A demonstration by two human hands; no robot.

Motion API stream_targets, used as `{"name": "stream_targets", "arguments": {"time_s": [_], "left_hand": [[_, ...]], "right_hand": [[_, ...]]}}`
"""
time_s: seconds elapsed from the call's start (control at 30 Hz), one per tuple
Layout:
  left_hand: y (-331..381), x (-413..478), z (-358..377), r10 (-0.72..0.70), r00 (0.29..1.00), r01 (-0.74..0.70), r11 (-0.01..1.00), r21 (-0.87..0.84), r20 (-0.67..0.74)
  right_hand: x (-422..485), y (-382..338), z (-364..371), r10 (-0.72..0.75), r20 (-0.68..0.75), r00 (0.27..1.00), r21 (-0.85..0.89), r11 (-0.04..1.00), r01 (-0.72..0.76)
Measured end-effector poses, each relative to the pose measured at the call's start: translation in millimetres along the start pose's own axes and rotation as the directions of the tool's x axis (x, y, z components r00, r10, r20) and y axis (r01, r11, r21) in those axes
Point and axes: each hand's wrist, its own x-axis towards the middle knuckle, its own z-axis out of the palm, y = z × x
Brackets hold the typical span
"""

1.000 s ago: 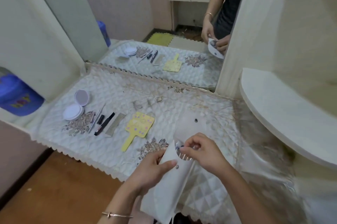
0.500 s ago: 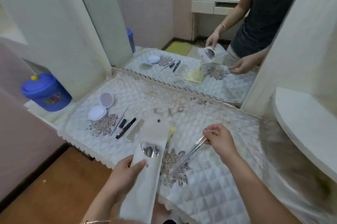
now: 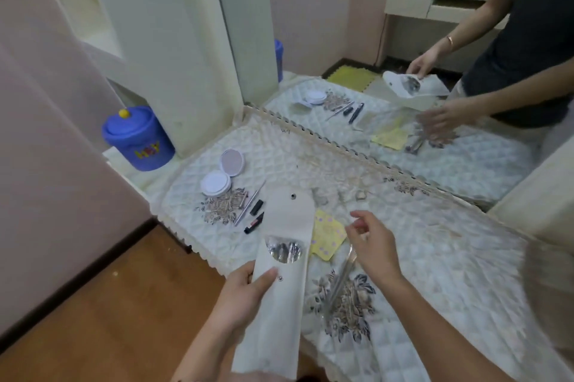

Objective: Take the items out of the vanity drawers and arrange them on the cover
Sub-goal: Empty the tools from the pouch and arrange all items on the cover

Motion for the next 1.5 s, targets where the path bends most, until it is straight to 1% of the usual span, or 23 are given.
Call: {"name": "stream_targets", "arguments": {"time_s": [0.07,0.13,0.17,0.27,0.33,0.4,0.47,0.53,0.63,0.73,0.83,0.9,0.93,0.97,1.03,1.1,1.13,1.2,1.3,1.33,1.37,1.43,1.5], "left_hand": [[-1.0,2.2,10.2,-0.003,0.996,0.001,1.000,0.017,0.090],[-1.4,4.1,23.9,0.012,0.984,-0.018,0.999,0.037,0.177],[-0.9,4.7,31.8,0.021,0.978,-0.035,0.997,0.065,0.207],[0.7,5.0,52.4,0.057,0.958,-0.086,0.992,0.093,0.282],[2.5,6.9,61.6,0.082,0.941,-0.129,0.984,0.124,0.329],[5.4,7.4,68.1,0.115,0.919,-0.193,0.965,0.177,0.378],[5.2,8.4,71.9,0.120,0.908,-0.219,0.953,0.210,0.401],[3.4,8.6,74.1,0.126,0.903,-0.227,0.951,0.208,0.410],[3.6,7.3,74.3,0.120,0.897,-0.224,0.954,0.202,0.426],[4.5,8.1,68.9,0.109,0.901,-0.226,0.944,0.242,0.419],[0.9,11.1,54.5,0.121,0.928,-0.244,0.912,0.331,0.352],[-0.1,11.4,41.2,0.148,0.953,-0.235,0.911,0.339,0.264],[-0.1,11.8,34.8,0.154,0.964,-0.222,0.915,0.338,0.214],[0.6,11.4,29.2,0.155,0.973,-0.204,0.923,0.326,0.170],[-0.5,13.4,16.7,0.135,0.987,-0.154,0.949,0.274,0.085],[-2.9,16.5,7.1,0.089,0.996,-0.092,0.983,0.159,0.031],[-3.7,17.8,3.2,0.059,0.998,-0.060,0.994,0.087,0.017],[-4.1,17.5,-1.7,0.029,0.999,-0.029,0.999,-0.014,0.020],[-4.1,17.9,-0.8,0.020,0.998,-0.016,0.998,-0.063,0.062],[-4.5,18.9,0.8,0.018,0.995,-0.011,0.997,-0.073,0.096],[-4.8,20.0,4.5,0.017,0.990,-0.007,0.997,-0.073,0.137],[-3.5,19.6,14.7,0.005,0.970,0.011,0.998,-0.066,0.244],[-2.7,18.1,29.2,-0.018,0.924,0.038,0.998,-0.046,0.382]], "right_hand": [[-27.5,-18.8,-3.7,-0.107,0.112,0.988,0.074,0.992,0.099],[-46.4,-20.4,-5.9,-0.179,0.195,0.964,0.032,0.984,0.177],[-51.6,-16.1,-7.8,-0.174,0.197,0.965,0.005,0.984,0.176],[-59.6,0.0,-20.7,-0.116,0.126,0.985,-0.075,0.989,0.126],[-65.1,6.7,-30.2,-0.093,0.103,0.990,-0.128,0.986,0.106],[-69.4,8.7,-38.6,-0.056,0.065,0.996,-0.116,0.991,0.063],[-71.1,9.6,-46.2,0.006,0.021,1.000,-0.068,0.998,-0.004],[-72.9,10.4,-51.1,0.018,0.019,1.000,-0.054,0.998,-0.017],[-73.1,8.9,-53.5,-0.016,0.011,1.000,-0.035,0.999,0.017],[-62.5,7.3,-54.0,-0.044,-0.092,0.995,-0.039,0.998,0.041],[-42.7,4.0,-61.4,0.071,-0.300,0.951,0.173,0.985,-0.019],[-28.7,3.6,-69.1,0.121,-0.371,0.921,0.286,0.958,-0.011],[-22.1,5.6,-71.7,0.143,-0.370,0.918,0.314,0.949,-0.022],[-16.5,9.9,-71.3,0.165,-0.352,0.921,0.314,0.948,-0.050],[-8.6,24.6,-62.1,0.221,-0.273,0.936,0.238,0.958,-0.157],[-6.3,40.8,-46.8,0.292,-0.172,0.941,0.133,0.953,-0.271],[-5.8,47.2,-38.9,0.315,-0.140,0.939,0.093,0.948,-0.304],[-4.2,51.7,-26.6,0.331,-0.095,0.939,0.034,0.944,-0.330],[0.0,43.5,-15.5,0.288,-0.056,0.956,-0.111,0.950,-0.293],[-0.5,36.5,-15.1,0.266,-0.038,0.963,-0.094,0.959,-0.269],[-2.5,27.0,-16.2,0.245,-0.008,0.970,-0.022,0.969,-0.245],[-10.1,4.1,-23.4,0.183,0.098,0.978,0.218,0.955,-0.201],[-18.4,-14.0,-34.9,0.102,0.146,0.984,0.392,0.907,-0.152]]}}
